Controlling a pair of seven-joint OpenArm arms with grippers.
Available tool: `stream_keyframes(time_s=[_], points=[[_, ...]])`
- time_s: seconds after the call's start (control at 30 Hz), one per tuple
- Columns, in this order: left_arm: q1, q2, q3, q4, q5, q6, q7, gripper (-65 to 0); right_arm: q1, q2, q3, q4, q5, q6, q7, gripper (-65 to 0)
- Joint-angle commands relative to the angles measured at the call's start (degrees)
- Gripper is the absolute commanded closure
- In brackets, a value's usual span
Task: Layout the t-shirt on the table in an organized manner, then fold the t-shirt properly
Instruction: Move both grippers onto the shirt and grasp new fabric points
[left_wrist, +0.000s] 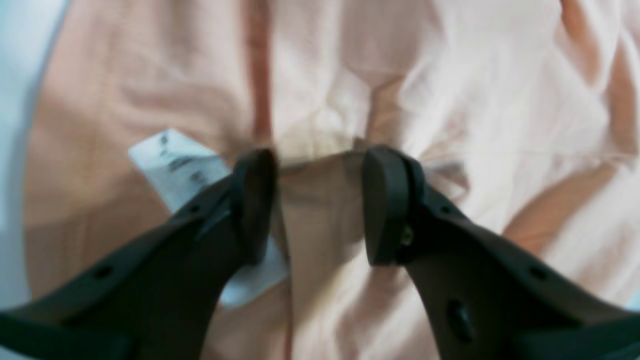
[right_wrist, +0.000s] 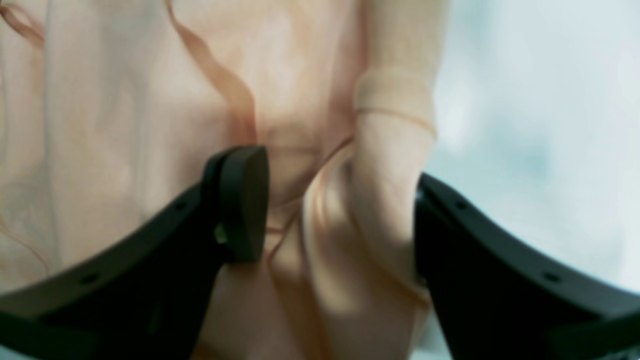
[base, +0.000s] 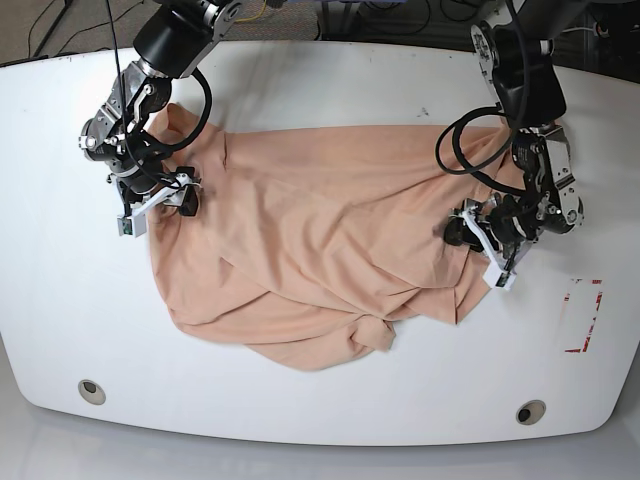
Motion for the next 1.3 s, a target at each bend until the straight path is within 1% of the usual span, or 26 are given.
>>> stream_keyframes(time_s=[0.0,0.23,0.3,0.4,0.43,0.47,0.5,0.53,0.83,0.9,0.93,0.97,1.0,1.03,1.07,1.1,1.13,1.23,1.27], points=[[-1.57,-0.33,0.44,0.91,-1.02,-0.1,-1.29,-26.2,0.13,0.0,-0.09,0.25,-1.22,-0.12,-2.15,-32.7],[-1.39,-0.33,0.44,0.91,-1.2,-0.1,-1.12,-25.6,0.13,0.0,-0.09,0.25,-1.22,-0.12,-2.15,-32.7],[-1.31,-0.33,0.44,1.09,-1.29,-0.1,-1.12,-24.3,0.13,0.0,-0.09,0.25,-1.22,-0.12,-2.15,-32.7],[-1.31,-0.33,0.44,1.09,-1.29,-0.1,-1.12,-16.8,0.22,0.0,-0.09,0.25,-1.22,-0.12,-2.15,-32.5],[-1.31,-0.33,0.44,1.09,-1.11,-0.1,-1.12,-10.4,0.22,0.0,-0.09,0.25,-1.22,-0.12,-2.15,-32.5],[-1.31,-0.33,0.44,1.09,-1.11,-0.1,-1.12,-8.2,0.22,0.0,-0.09,0.25,-1.22,-0.12,-2.15,-32.5],[-1.39,-0.33,0.44,1.09,-1.02,-0.1,-1.12,-2.6,0.22,0.0,-0.09,0.25,-1.22,-0.12,-2.15,-32.3],[-1.39,-0.33,0.44,1.09,-1.02,-0.1,-1.12,-0.6,0.22,0.0,-0.09,0.25,-1.22,-0.12,-2.15,-32.2],[-1.39,-0.33,0.44,1.27,-1.29,-0.1,-1.03,0.0,0.39,0.0,-0.09,0.25,-1.22,-0.12,-2.15,-31.9],[-1.39,-0.33,0.44,1.7,-1.29,-0.1,-0.77,0.0,0.39,0.0,-0.18,0.25,-1.22,-0.12,-2.15,-30.9],[-1.39,-0.33,0.44,2.14,-1.29,-0.1,-0.5,0.0,0.39,0.0,-0.26,0.25,-1.22,-0.12,-2.15,-29.6],[-1.39,-0.33,0.44,2.85,-1.37,-0.1,-0.06,0.0,0.39,0.0,-0.35,0.34,-1.22,-0.12,-2.15,-27.0],[-1.39,-0.33,0.44,4.25,-1.37,-0.1,0.55,0.0,0.39,0.0,-0.44,0.86,-1.22,-0.12,-2.15,-21.7],[-1.31,-0.33,0.44,4.87,-1.37,-0.1,0.82,0.0,0.39,0.0,-0.44,1.21,-1.22,-0.12,-2.15,-19.0],[-1.13,-0.33,0.44,6.8,-1.37,-0.1,1.34,0.0,0.39,0.0,-0.44,2.36,-1.4,-0.12,-2.15,-10.9],[-0.95,-0.24,0.44,7.95,-1.37,-0.1,1.61,0.0,0.39,0.0,-0.44,3.06,-1.48,-0.12,-2.24,-6.3],[-0.95,-0.24,0.44,9.18,-1.37,-0.1,1.96,0.0,0.22,-0.09,-0.44,3.94,-1.48,-0.12,-2.33,-0.2],[-0.87,-0.07,0.44,12.34,-1.46,-0.1,3.45,0.0,0.04,-0.17,-0.53,6.31,-1.57,-0.12,-2.59,0.0],[-0.87,0.11,0.35,13.05,-1.46,-0.1,3.89,0.0,0.04,-0.26,-0.53,7.02,-1.57,-0.12,-2.86,-1.4]])
